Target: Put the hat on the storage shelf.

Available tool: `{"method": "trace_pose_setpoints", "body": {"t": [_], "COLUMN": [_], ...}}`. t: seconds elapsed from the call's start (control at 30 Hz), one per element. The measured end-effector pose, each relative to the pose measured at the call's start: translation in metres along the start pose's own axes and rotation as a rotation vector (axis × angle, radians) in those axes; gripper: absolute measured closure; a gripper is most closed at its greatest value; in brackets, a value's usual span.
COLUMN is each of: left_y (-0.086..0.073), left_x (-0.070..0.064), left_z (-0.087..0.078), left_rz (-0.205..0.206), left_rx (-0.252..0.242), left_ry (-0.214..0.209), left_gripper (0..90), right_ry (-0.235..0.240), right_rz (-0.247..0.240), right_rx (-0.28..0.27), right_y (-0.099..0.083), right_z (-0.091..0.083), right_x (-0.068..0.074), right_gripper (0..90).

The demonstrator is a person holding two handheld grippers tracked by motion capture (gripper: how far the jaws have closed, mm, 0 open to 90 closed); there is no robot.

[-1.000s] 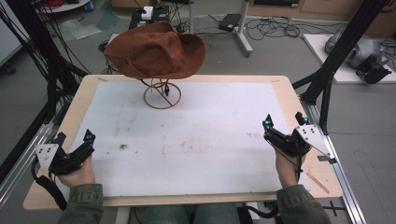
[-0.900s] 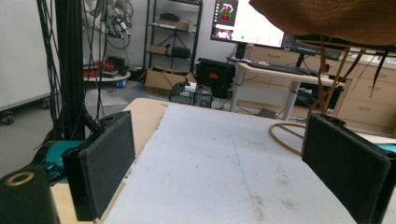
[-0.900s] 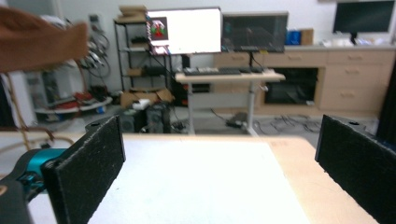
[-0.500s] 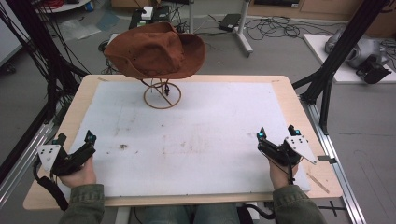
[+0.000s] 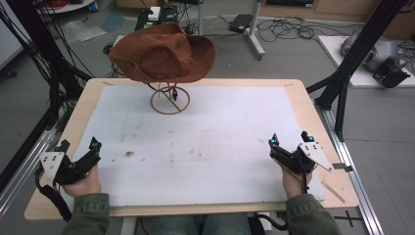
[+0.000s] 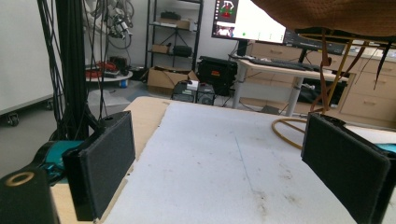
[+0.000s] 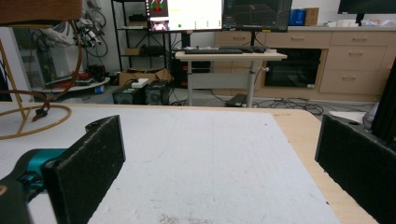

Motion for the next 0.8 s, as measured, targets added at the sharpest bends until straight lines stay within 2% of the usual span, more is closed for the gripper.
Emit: {"method": "trace_pose_setpoints", "body": {"t": [0.3, 0.7, 0.8], "left_y": [0.0011, 0.0026, 0.0031], "left_x": [-0.0026, -0.0052, -0.0046], "left_z": [-0.0002, -0.0009, -0.0014], "left_rz": [0.007, 0.018, 0.016], "left_rx": [-0.005, -0.009, -0.010], "left_ry": [-0.010, -0.019, -0.015], "left_gripper": [10.1, 10.1, 10.1], "right_ry": [0.012, 0.005, 0.011], "right_rz": [0.000, 0.033, 0.023], "right_rx": [0.025, 0.040, 0.039], "right_y": [-0.0037, -0.0044, -0.0047], "right_z": [0.0030, 0.0035, 0.0039], "right_x": [-0.0005, -0.0013, -0.0014], "right_gripper": [1.1, 1.2, 1.2]}}
Point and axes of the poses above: each handheld gripper's, and its own axes: z roughly forward along the jaws, y roughly out of its top, x roughly to its left, the point moved 3 cm from there along z, roughly forward along the jaws, and after that the axes turned 13 degrees about z, right-handed, at the moved point
